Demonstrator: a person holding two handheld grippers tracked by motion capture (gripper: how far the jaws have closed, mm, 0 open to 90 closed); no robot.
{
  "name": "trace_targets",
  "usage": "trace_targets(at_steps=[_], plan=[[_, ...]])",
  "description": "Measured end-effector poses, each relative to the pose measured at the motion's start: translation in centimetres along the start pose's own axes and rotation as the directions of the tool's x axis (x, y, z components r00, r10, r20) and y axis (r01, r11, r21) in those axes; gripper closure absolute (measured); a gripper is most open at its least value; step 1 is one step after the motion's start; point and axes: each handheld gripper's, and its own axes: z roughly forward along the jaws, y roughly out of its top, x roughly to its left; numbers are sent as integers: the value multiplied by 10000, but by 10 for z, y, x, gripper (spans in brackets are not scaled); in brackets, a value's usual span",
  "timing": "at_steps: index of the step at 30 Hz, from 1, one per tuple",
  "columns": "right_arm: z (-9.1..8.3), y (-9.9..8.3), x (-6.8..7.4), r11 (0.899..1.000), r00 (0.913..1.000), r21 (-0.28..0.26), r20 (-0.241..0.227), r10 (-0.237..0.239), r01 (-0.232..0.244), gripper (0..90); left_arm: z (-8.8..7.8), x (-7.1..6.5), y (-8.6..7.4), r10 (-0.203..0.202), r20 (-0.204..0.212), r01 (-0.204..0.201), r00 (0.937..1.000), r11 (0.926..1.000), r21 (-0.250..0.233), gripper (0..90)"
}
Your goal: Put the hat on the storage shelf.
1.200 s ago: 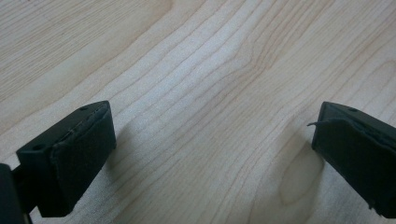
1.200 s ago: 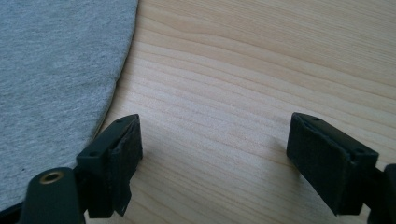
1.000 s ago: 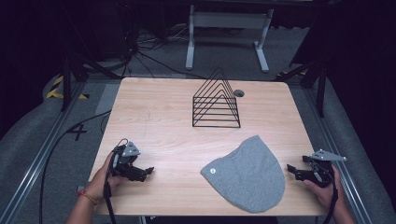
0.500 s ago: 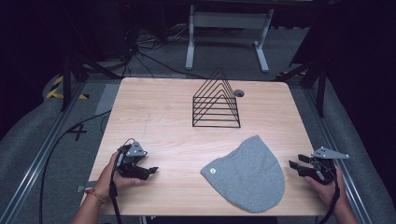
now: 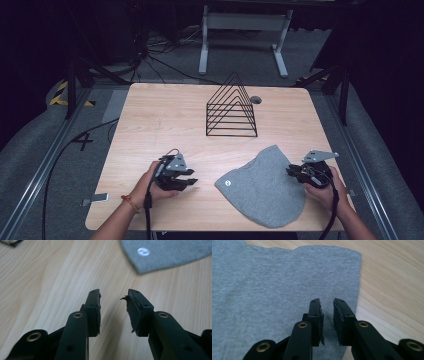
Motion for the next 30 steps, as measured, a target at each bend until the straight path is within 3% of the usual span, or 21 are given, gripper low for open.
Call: trace_targets(at_steps=[5, 12, 16, 17, 19, 23, 26, 30], plan=[[19, 8, 1, 9997, 9999, 245, -80, 83, -81, 766, 28, -13, 25, 809, 190, -811, 9965, 9966, 130, 625], [32, 18, 4, 9997, 9998, 231, -175, 34, -30, 770, 51, -22, 39, 1156, 516, -1169, 9920, 9928, 241, 654], [38, 26, 8, 9994, 9998, 280, -116, -180, 184, 772, 51, -25, 38, 1107, 655, -1130, 9917, 9931, 327, 664], [40, 28, 9, 9993, 9997, 282, -96, -242, 244, 772, 50, -25, 38, 1262, 722, -1285, 9894, 9913, 284, 667], [45, 33, 10, 9991, 9994, 303, -155, -298, 302, 772, 48, -29, 36, 1039, 742, -1071, 9918, 9935, 399, 676], [55, 45, 14, 9982, 9984, 321, -293, -491, 500, 772, 40, -36, 31, 1178, 1002, -1246, 9880, 9900, 654, 680], [65, 57, 18, 9965, 9965, 345, -361, -753, 765, 772, 37, -43, 27, 1017, 1084, -1098, 9889, 9914, 716, 680], [79, 75, 28, 9927, 9934, 504, -398, -1078, 1097, 770, 34, -54, 26, 1263, 1147, -1366, 9853, 9868, 867, 680]])
